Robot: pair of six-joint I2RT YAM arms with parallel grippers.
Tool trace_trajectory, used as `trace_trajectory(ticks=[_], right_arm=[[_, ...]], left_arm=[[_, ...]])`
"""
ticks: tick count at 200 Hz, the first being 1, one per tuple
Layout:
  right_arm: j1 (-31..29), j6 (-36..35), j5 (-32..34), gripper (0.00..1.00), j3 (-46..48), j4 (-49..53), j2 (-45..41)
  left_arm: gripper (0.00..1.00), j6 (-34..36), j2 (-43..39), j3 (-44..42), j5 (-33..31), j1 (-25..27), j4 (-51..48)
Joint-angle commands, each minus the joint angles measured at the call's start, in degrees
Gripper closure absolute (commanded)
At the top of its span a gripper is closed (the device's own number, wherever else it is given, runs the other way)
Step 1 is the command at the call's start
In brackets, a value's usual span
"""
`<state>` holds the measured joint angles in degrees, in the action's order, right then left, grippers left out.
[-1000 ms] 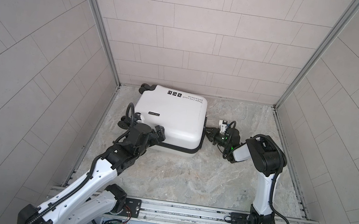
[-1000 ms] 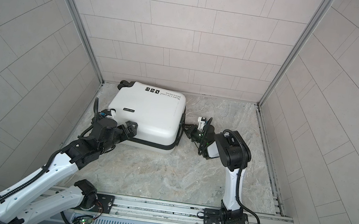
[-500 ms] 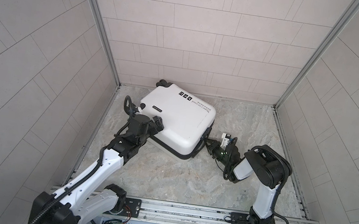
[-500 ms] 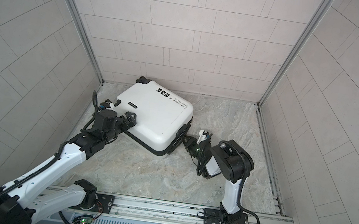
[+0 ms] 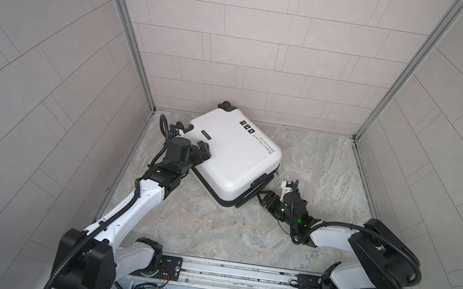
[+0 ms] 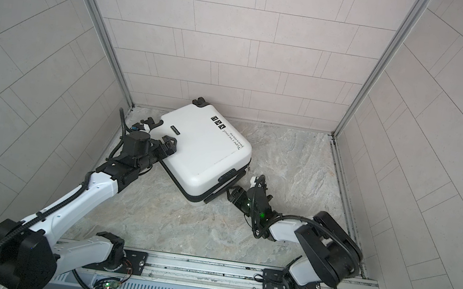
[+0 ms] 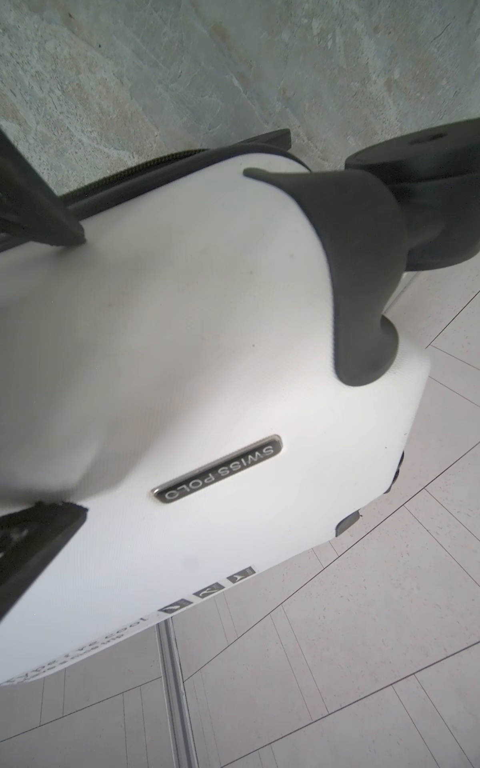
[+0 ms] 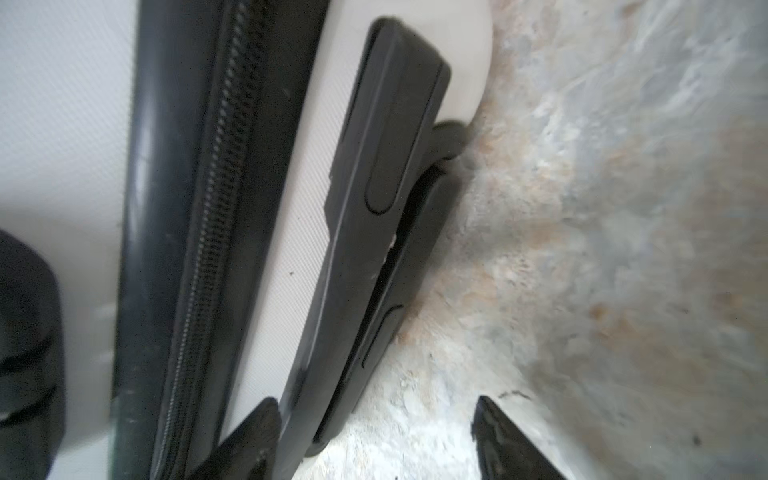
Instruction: Pack the luggage
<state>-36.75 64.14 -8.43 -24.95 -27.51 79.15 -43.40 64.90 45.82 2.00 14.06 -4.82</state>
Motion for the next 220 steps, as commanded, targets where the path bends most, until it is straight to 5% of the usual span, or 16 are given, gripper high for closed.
trace_trajectory(ticks=[1, 35, 98, 166, 192, 220], right_arm=[[0.1, -12.7, 6.6, 0.14, -6.6, 31.2, -7.6], [1.6, -24.6, 14.6, 0.0, -18.4, 52.7, -13.2], [22.9, -32.0, -9.9, 0.0, -22.8, 43.0, -17.3], [29.1, -24.3, -30.2, 0.01, -45.2, 30.6, 10.8], [29.3, -21.8, -35.1, 0.0, -51.6, 25.7, 20.0], [29.0, -19.7, -38.3, 0.0, -55.9, 21.5, 26.3]], left_arm=[[0.0, 1.3, 0.2, 0.2, 3.2, -0.4, -3.2], [0.0, 1.6, -1.9, 1.2, 3.3, -0.6, -7.1], [0.02, 1.5, -13.2, -0.3, -1.0, -1.1, -19.6], [0.05, -3.5, -19.6, -12.3, 9.9, -16.3, -17.5], [0.05, -4.2, -13.1, -13.3, 14.9, -22.5, -11.3], [0.05, -3.4, -1.1, -8.1, 16.5, -23.6, -5.4]])
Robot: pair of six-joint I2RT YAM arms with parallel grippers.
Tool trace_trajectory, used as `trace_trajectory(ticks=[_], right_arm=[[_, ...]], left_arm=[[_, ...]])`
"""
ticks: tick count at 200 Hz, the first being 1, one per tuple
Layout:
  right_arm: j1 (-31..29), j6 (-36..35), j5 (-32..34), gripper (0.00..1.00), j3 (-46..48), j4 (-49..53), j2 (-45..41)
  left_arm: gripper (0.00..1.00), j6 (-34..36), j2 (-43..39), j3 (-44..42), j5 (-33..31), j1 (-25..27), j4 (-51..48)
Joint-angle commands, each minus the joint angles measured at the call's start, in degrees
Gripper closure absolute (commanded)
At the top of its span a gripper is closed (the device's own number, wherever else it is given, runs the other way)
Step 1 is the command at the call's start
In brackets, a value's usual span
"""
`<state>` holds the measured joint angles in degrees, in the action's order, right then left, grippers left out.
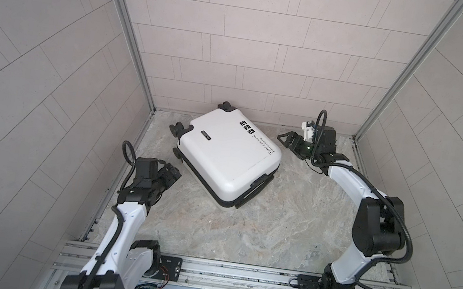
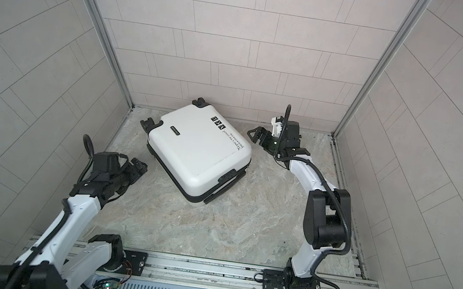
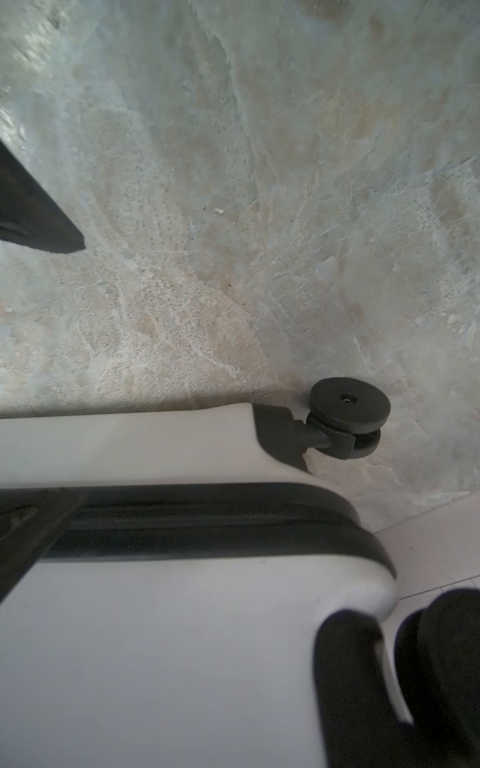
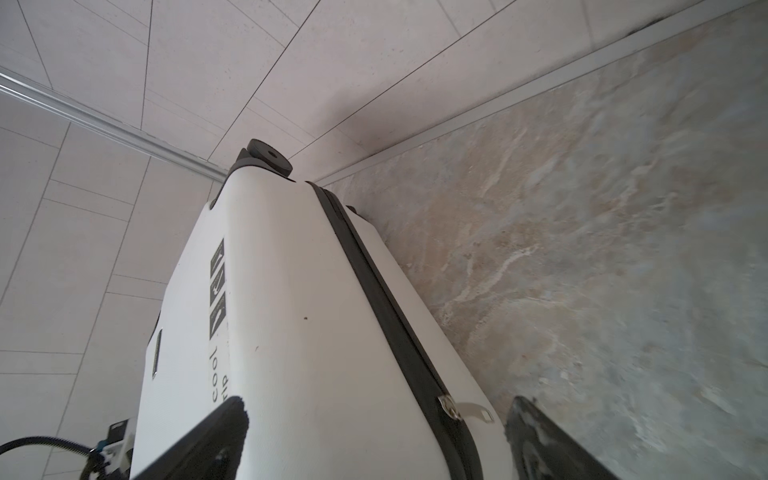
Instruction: Pack the luggage
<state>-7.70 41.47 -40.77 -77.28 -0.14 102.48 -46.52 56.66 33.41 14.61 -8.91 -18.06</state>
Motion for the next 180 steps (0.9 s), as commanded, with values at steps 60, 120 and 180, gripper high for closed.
trace_trajectory(ticks=[60, 120, 180], right_arm=[[-3.1, 2.7, -8.2, 0.0, -2.5, -8.9, 5.7], [-6.7, 3.3, -5.3, 0.01, 9.7, -12.8, -1.1], [-13.7, 4.0, 0.0, 0.0, 21.1, -15.3, -11.3]], left_arm=[[0.07, 1.3, 30.0, 18.8, 9.3, 1.3, 11.0], [0.07, 2.6, 39.1, 26.6, 8.8, 3.9, 10.5], [0.08, 7.5, 46.1, 37.2, 8.3, 8.1, 3.1]])
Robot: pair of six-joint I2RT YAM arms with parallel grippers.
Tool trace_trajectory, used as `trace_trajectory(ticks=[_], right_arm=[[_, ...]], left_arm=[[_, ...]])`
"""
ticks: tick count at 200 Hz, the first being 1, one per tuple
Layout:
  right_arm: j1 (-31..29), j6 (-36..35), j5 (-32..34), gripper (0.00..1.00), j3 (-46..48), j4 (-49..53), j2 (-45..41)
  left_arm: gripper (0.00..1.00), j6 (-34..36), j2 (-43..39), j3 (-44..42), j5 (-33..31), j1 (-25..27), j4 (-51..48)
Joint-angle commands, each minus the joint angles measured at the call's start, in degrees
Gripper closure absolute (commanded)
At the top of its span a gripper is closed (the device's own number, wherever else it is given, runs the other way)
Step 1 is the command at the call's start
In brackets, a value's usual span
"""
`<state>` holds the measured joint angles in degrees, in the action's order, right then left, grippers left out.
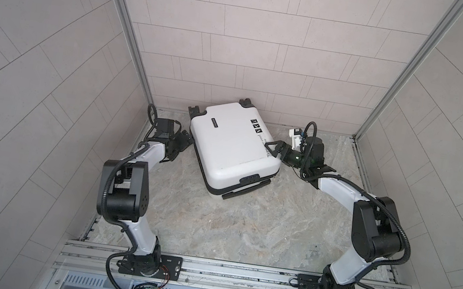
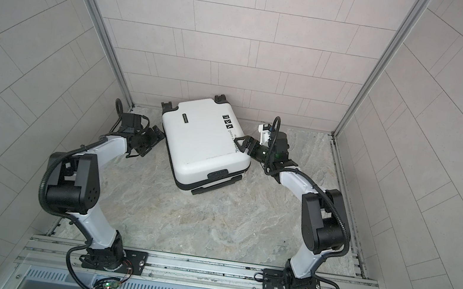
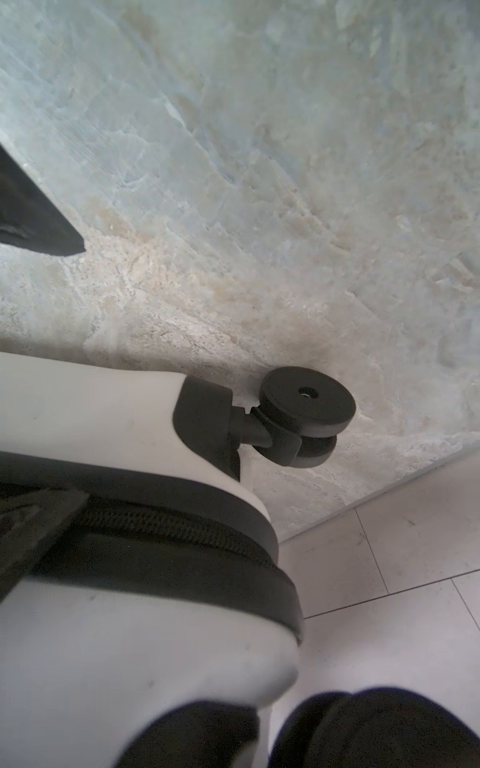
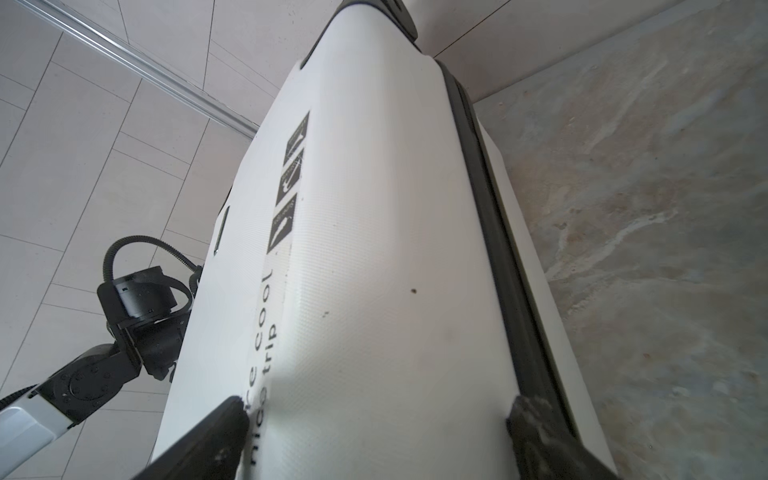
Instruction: Pack the luggage
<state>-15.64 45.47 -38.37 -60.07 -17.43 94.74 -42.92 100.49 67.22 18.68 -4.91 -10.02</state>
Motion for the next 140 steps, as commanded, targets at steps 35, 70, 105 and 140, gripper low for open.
trace_trajectory(ticks=[35, 70, 105, 140], right_arm=[[-9.7, -0.4, 2.2, 0.01, 9.4, 4.4, -10.2], [-10.7, 0.0, 5.9, 0.01, 16.5, 5.5, -16.7], [-10.8, -0.8, 6.8, 0.0, 18.5, 7.8, -19.1], [-10.1, -3.0, 8.4, 0.01, 16.4, 11.9, -18.9]], left_arm=[[0.07, 5.3, 4.8, 8.1, 3.5, 7.1, -7.7], [0.07, 5.1, 8.3, 13.0, 3.0, 9.9, -9.0], [0.07, 4.3, 13.7, 20.4, 4.5, 12.5, -9.8], [0.07, 1.9, 17.0, 26.1, 5.6, 14.9, -9.4]])
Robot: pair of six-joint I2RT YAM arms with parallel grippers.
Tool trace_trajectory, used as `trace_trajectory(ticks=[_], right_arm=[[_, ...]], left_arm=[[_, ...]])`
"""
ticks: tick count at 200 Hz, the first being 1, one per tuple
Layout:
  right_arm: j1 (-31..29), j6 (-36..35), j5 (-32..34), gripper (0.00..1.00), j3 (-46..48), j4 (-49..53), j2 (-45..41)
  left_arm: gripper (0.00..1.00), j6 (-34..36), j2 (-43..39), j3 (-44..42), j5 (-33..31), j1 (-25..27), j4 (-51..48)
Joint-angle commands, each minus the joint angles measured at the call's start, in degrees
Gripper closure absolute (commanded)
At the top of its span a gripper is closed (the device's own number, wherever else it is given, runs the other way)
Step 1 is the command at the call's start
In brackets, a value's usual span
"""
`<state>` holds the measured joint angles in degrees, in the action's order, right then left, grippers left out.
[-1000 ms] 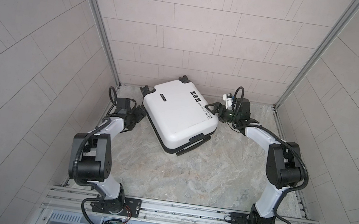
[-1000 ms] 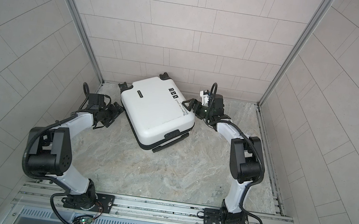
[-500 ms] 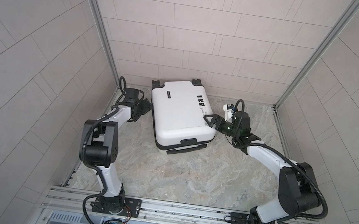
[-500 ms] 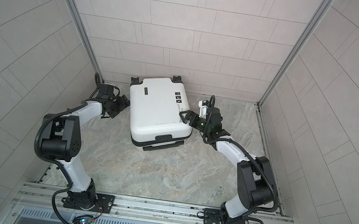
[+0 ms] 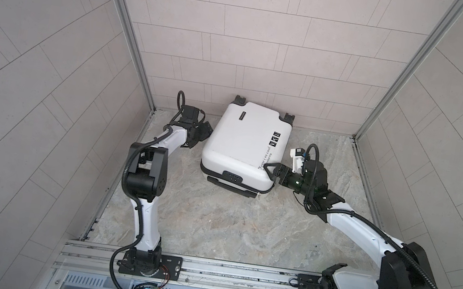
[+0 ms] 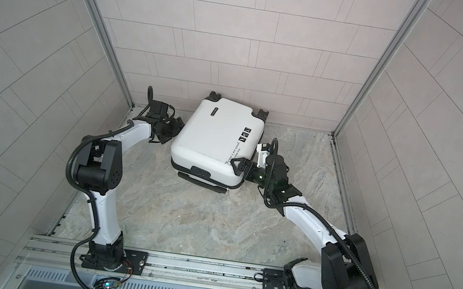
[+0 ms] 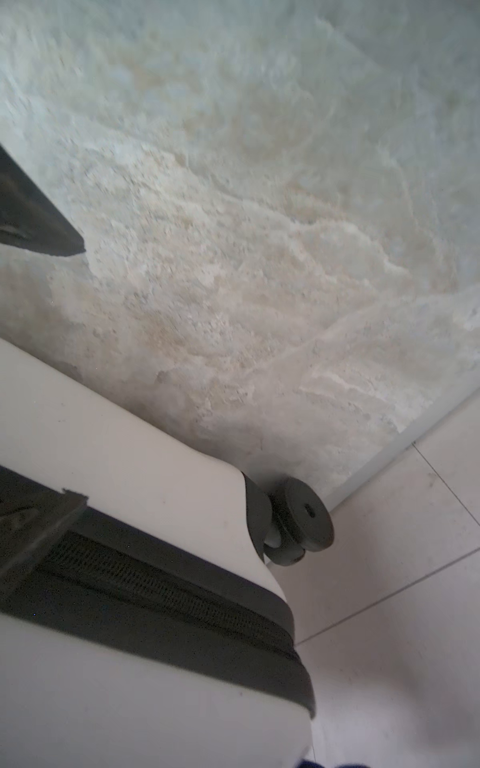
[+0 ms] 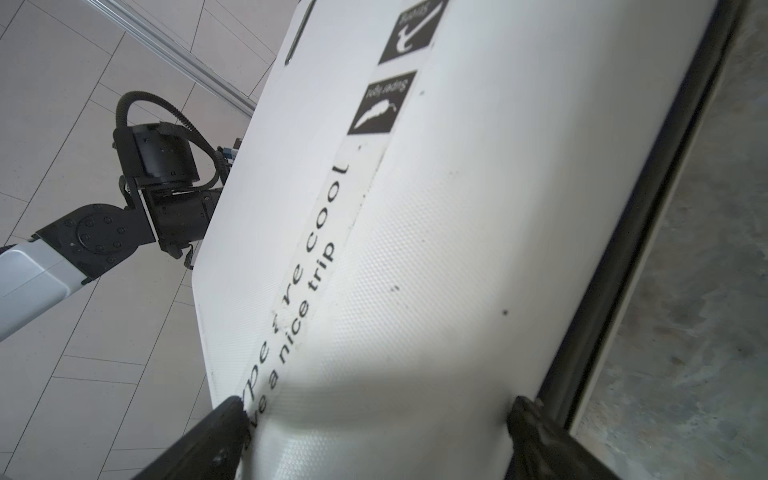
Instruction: Pack the luggage
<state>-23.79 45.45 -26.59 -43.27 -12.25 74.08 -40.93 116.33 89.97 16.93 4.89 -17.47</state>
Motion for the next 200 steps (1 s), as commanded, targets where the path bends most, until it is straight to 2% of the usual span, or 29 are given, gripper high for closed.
trace_trajectory(ticks=[1, 30, 57, 87, 107, 124, 148, 169, 179, 200], right_arm=[[-1.8, -3.0, -3.3, 0.01, -0.5, 6.9, 1.8], [0.6, -4.3, -3.1, 0.01, -2.0, 9.6, 1.9], [2.2, -6.4, -2.8, 0.0, -3.3, 12.7, 1.4], [2.6, -8.6, -1.2, 0.01, -4.6, 16.0, -0.5], [3.0, -9.9, 0.6, 0.02, -5.2, 18.6, -2.1], [3.6, -10.6, 2.1, 0.02, -5.3, 20.4, -3.5], [4.8, -10.6, 3.8, 0.02, -5.1, 22.0, -5.9], [5.8, -10.5, 7.4, 0.03, -5.6, 25.5, -8.4], [6.3, -10.2, 8.2, 0.03, -5.6, 26.4, -9.7], [6.9, -9.8, 8.3, 0.05, -5.3, 27.3, -11.8]], left_arm=[[0.07, -0.2, 1.2, 3.4, 7.3, 5.1, -1.9], [0.07, -0.2, -2.2, 2.9, 4.2, 4.8, -2.8], [0.07, -0.3, -11.0, -5.0, 1.5, 1.9, -1.8], [0.08, -3.0, -26.6, -18.9, 0.3, -1.4, 0.7], [0.08, -4.3, -38.5, -28.7, 0.0, -1.8, 1.3], [0.09, -8.8, -49.1, -37.6, 1.5, -1.6, 2.9], [0.11, -18.1, -64.7, -50.8, 0.7, 1.7, 6.5], [0.13, -29.3, -77.9, -61.7, -3.2, 6.3, 12.3], [0.15, -33.5, -82.1, -65.8, -5.9, 9.4, 14.5], [0.19, -37.6, -86.3, -70.2, -9.3, 15.0, 16.0]])
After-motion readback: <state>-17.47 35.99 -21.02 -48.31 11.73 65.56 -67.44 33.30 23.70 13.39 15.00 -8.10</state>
